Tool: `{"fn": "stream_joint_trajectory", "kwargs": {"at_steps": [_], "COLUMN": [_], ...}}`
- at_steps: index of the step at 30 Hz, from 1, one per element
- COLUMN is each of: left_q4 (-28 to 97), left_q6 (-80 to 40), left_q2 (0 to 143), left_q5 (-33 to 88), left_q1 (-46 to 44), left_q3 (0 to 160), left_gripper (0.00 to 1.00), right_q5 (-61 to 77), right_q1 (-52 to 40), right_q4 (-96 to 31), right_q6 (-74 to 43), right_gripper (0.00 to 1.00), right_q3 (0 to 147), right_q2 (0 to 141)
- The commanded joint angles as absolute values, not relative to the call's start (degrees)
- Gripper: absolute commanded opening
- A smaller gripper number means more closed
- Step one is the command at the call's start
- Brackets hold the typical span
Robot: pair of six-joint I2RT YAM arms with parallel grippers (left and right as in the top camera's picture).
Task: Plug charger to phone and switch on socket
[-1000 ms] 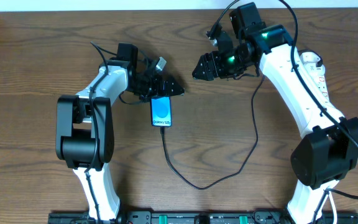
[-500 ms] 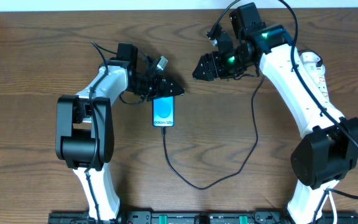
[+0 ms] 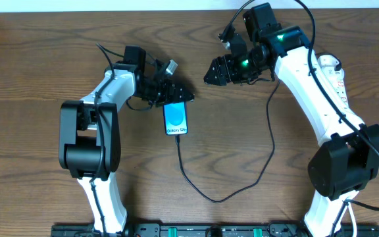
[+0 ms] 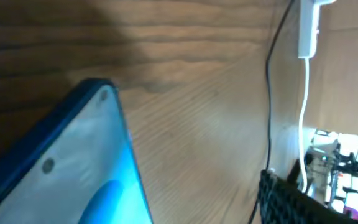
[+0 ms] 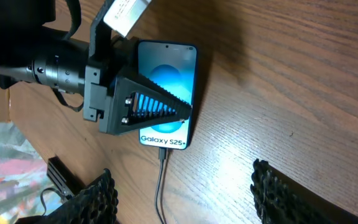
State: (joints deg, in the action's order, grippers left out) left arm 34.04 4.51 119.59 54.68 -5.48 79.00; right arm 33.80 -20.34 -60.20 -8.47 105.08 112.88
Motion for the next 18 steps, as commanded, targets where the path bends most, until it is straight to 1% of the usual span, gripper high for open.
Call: {"fn": "stream_joint_trajectory", "kwargs": {"at_steps": [1,4,8,10,18], "left_q4": [34.02,34.26,35.16,35.44,35.77], "left_q6": [4.84,3.64,-3.07,-5.06,-5.30], "left_q2": [120.20,120.20,120.20,120.20,120.20], "left_q5": [50.63,46.30,36.36,33.71,32.64], "left_q1": [-5.50,-5.50,-5.50,-5.48,-5.48], "left_q3": [78.83,78.83,78.83,78.83,78.85], "left_gripper": [0.84,0.84,0.84,0.84,0.84], "right_q5": [33.95,33.95,33.95,33.95,33.95], "right_q1": [-21.10,-21.08,-21.10,-21.08,-21.10], "right_q4": [-60.23,-60.23,-60.23,-60.20,-60.25], "right_q6": [-7.60,-7.60,-7.60,-7.60,-7.60], "right_gripper": [0.69,0.69,0.69,0.69,0.69], "right_q3": [105.95,105.95,105.95,105.95,105.95], "right_q2": [112.86,112.86,112.86,112.86,112.86]}}
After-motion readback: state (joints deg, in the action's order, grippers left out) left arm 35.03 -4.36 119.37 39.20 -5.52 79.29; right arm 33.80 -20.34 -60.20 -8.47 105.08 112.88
